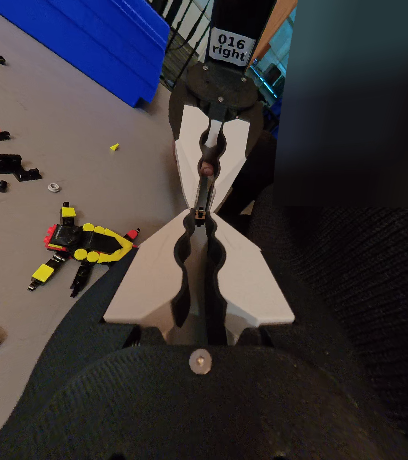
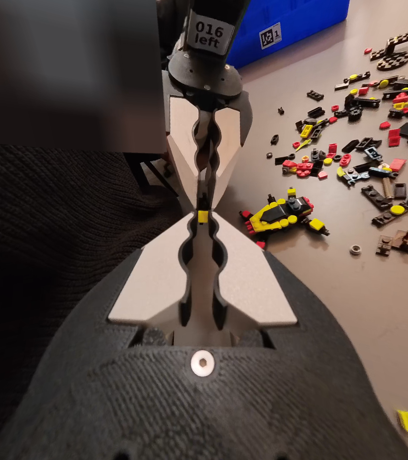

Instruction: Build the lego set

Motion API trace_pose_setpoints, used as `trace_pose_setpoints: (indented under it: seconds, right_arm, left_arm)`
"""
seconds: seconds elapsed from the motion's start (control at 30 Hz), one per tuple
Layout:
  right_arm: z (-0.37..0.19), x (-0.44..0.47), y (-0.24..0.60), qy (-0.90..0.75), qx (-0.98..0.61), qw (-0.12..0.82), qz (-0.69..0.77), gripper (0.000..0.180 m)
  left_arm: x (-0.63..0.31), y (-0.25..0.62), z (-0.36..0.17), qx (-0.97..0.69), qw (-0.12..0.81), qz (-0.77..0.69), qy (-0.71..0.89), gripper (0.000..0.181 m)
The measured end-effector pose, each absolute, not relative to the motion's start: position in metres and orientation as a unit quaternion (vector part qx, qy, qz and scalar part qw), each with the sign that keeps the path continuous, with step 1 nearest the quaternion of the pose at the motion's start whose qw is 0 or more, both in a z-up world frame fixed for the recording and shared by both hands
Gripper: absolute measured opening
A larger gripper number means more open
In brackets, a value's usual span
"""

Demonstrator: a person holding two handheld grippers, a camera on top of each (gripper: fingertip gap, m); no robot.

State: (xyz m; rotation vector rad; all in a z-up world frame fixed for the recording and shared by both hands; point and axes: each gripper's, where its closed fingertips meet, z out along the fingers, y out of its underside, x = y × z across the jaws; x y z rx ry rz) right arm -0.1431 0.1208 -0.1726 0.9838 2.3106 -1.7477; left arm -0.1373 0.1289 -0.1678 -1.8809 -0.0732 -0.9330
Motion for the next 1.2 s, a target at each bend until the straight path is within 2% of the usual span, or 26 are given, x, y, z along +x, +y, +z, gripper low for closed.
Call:
trace_pose_setpoints:
  seconds: [0.7,1.2]
  right_arm:
    - [-0.178,-0.129,0.115,0.748,0.318,0.124,-0.57,0.006]
    - [-0.178,-0.128,0.118,0.734,0.325,0.148,-0.578,0.005]
  left_arm:
    - [-0.122,0.121,-0.176,-0.81,0.44,-0.387,-0.006,0.007]
    - [-0.119,0.12,-0.181,-0.823,0.421,-0.383,-0.009,0.008]
